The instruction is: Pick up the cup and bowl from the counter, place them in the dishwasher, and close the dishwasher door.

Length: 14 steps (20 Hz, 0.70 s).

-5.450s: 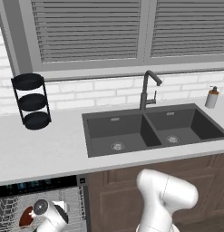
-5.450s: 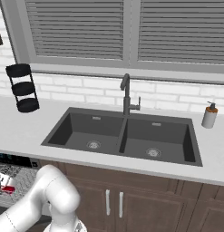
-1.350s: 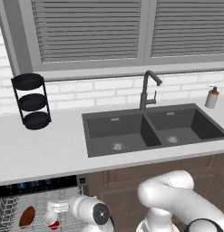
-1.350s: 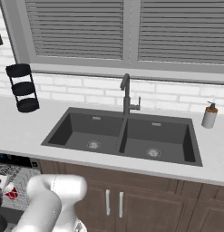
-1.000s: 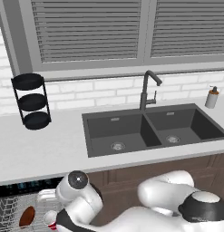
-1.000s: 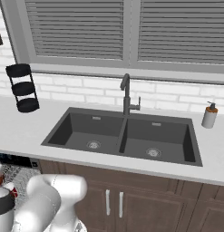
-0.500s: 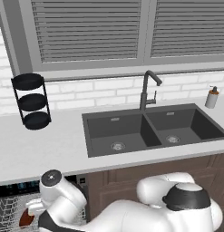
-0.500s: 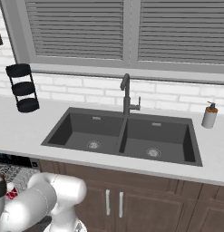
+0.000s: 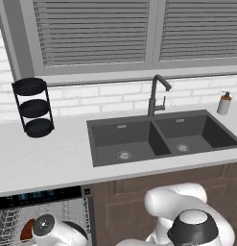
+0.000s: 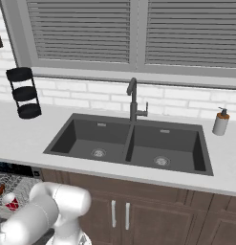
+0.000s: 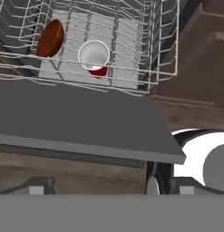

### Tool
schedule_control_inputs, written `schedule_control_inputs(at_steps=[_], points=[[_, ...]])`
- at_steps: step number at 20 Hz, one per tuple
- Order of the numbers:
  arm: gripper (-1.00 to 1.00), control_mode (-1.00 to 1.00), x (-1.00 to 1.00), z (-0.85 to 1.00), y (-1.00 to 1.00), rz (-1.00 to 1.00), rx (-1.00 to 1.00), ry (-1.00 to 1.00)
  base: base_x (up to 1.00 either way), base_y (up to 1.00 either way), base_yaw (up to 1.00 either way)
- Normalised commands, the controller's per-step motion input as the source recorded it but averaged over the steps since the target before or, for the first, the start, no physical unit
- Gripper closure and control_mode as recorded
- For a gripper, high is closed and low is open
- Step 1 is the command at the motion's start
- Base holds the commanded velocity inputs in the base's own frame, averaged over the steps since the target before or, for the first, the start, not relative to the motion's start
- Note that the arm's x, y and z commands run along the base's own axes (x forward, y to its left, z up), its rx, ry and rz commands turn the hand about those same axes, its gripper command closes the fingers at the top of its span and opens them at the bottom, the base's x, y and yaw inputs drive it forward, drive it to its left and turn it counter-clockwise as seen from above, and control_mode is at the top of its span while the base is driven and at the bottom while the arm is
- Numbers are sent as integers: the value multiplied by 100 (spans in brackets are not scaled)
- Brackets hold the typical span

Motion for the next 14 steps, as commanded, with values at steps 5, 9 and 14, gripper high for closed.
schedule_control_inputs(at_steps=[5,9,14], points=[[-100,-100,-51,-46,22,3,-17,-25,0,0,0],[-100,-100,-52,-63,49,3,-25,-39,0,0,0],[-100,-100,-44,-69,57,5,-23,-44,0,0,0]])
